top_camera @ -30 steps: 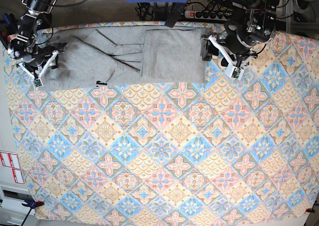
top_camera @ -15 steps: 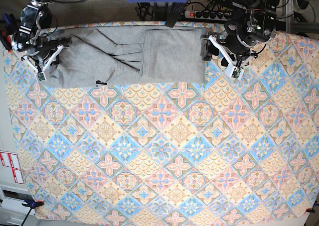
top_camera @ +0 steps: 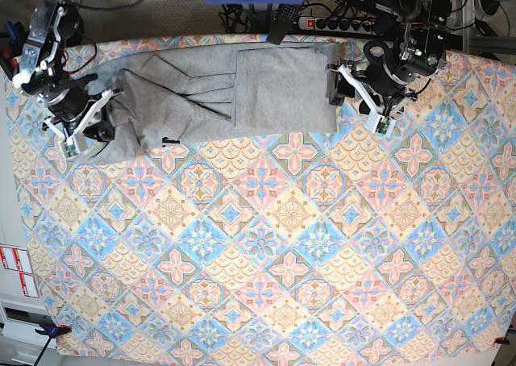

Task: Fold the T-shirt properly
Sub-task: 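Release the left gripper and move the right gripper onto the shirt end, then grasp the shirt end with the right gripper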

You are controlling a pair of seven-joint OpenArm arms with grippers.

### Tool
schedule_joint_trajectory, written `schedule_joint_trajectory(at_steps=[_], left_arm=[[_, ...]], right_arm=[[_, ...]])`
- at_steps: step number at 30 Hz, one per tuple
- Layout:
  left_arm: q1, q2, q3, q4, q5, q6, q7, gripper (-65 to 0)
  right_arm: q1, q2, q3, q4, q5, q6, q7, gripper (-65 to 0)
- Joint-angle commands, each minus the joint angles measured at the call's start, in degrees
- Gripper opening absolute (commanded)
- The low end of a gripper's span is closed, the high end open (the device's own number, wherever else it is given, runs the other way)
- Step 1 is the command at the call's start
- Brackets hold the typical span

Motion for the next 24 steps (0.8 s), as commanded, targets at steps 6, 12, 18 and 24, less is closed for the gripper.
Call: schedule_joint_trajectory(at_steps=[6, 12, 18, 24], left_arm=[[-0.4, -0.5, -0.5, 0.9, -0.4, -0.2, -0.9, -30.4], [-0.4, -0.5, -0.5, 0.9, -0.4, -0.2, -0.8, -30.4], [-0.4, -0.5, -0.3, 0.9, -0.4, -0.2, -0.8, -30.4], [-0.6, -0.5, -0.3, 0.9, -0.4, -0.2, -0.8, -30.4]], right_arm=[[-2.5, 0.6, -8.6, 7.1, 1.0, 0.0, 1.4, -61.5], [1.4, 0.2, -7.0, 5.5, -4.3, 0.0, 1.5, -60.4], [1.9, -1.6, 6.8, -3.0, -12.8, 0.0, 1.5, -37.0], [5.8, -1.4, 7.6, -10.3, -10.2, 0.0, 1.6, -29.0]])
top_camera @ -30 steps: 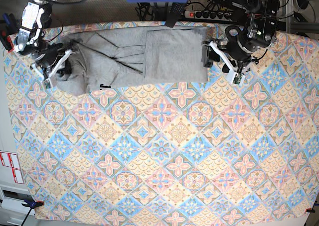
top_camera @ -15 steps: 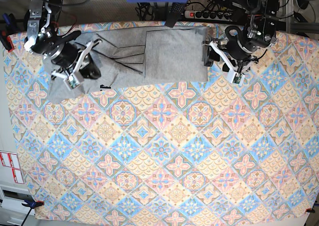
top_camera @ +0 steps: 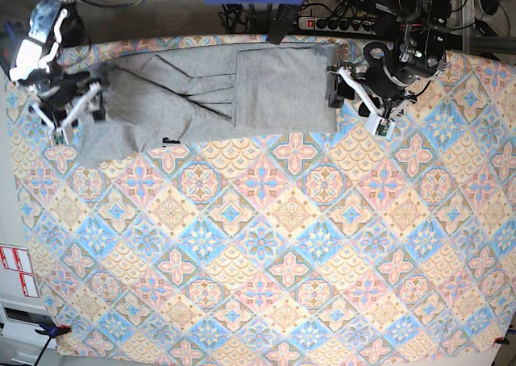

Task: Fold the T-shirt properly
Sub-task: 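Grasp the shirt end with the right gripper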

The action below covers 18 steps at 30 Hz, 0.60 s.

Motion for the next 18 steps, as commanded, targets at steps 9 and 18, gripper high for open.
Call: schedule_joint_trajectory(at_steps=[9, 18], left_arm=[[-0.1, -0.6, -0.2, 0.8, -0.3, -0.2, -0.9, -30.4], [-0.1, -0.6, -0.2, 0.8, -0.3, -0.2, -0.9, -30.4]], right_arm=[[6.0, 2.1, 1.3, -11.7, 0.0, -0.1, 0.9, -32.1], [7.8, 4.9, 0.9, -19.3, 0.0, -0.1, 2.5, -30.9]])
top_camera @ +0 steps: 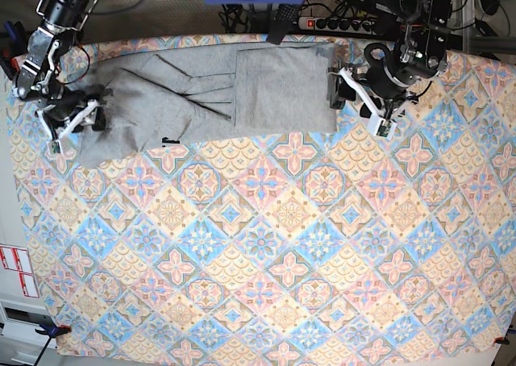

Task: Fold the T-shirt properly
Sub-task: 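Grasp the shirt end with the right gripper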

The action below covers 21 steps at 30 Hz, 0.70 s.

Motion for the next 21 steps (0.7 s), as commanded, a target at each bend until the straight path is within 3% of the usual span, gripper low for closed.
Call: schedule_joint_trajectory(at_steps=[1, 7, 17, 21], left_arm=[[0.0, -0.5, -0.2, 0.8, -0.3, -0.2, -0.9, -30.4], [-0.1, -0.5, -0.2, 0.8, -0.5, -0.2, -0.9, -30.4], [-0.1, -0.5, -0.2, 0.8, -0.7, -0.2, -0.9, -30.4], [-0.1, -0.5, -0.2, 0.8, -0.7, -0.2, -1.0, -30.4]], right_arm=[[0.8, 1.4, 0.2, 0.4, 0.9, 0.4, 1.0, -30.9], [0.2, 2.4, -0.3, -0.2, 0.9, 0.4, 0.9, -30.9], [-1.7, 2.5, -10.1, -0.2, 1.3, 0.4, 0.4, -31.3], [-3.1, 2.4, -12.2, 0.4, 1.3, 0.4, 0.3, -37.1]])
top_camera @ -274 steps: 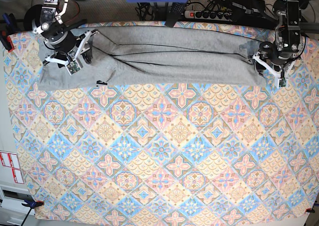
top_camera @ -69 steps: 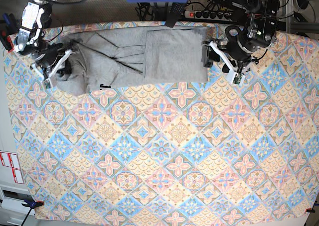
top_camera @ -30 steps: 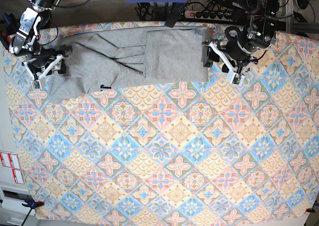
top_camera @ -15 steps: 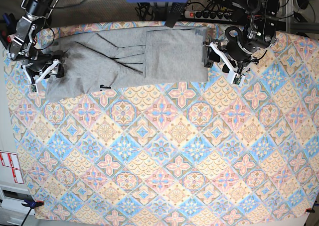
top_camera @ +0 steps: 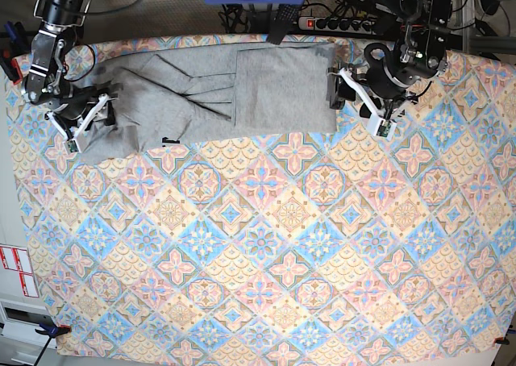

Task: Fold the T-shirt properly
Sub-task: 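Grasp the shirt end with the right gripper, then fold the grasped end with the right gripper toward the left gripper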

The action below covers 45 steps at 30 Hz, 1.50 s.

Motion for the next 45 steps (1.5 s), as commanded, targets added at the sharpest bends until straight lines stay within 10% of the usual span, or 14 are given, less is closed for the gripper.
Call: schedule_joint_trajectory(at_steps=[1, 9, 20, 45], left_arm=[[-0.1, -0.5, -0.2, 0.8, -0.5, -0.2, -1.0, -30.4], [-0.1, -0.5, -0.3, 0.8, -0.5, -0.2, -1.1, -30.4], [-1.6, -0.5, -0.4, 0.8, -0.6, -0.2, -1.2, -30.4], [-2.8, -0.5, -0.5, 0.8, -0.2, -0.2, -1.3, -30.5]], right_arm=[[-1.5, 0.0, -0.4, -0.1, 0.6, 1.5, -2.4, -40.0], [-1.7, 0.0, -0.2, 0.1, 1.0, 1.5, -4.1, -62.6], [-5.4, 1.6, -0.2, 11.9, 17.0, 1.5, -5.1, -63.0], [-16.0, 1.8, -17.8, 39.1, 18.7, 1.5, -5.5, -63.0]])
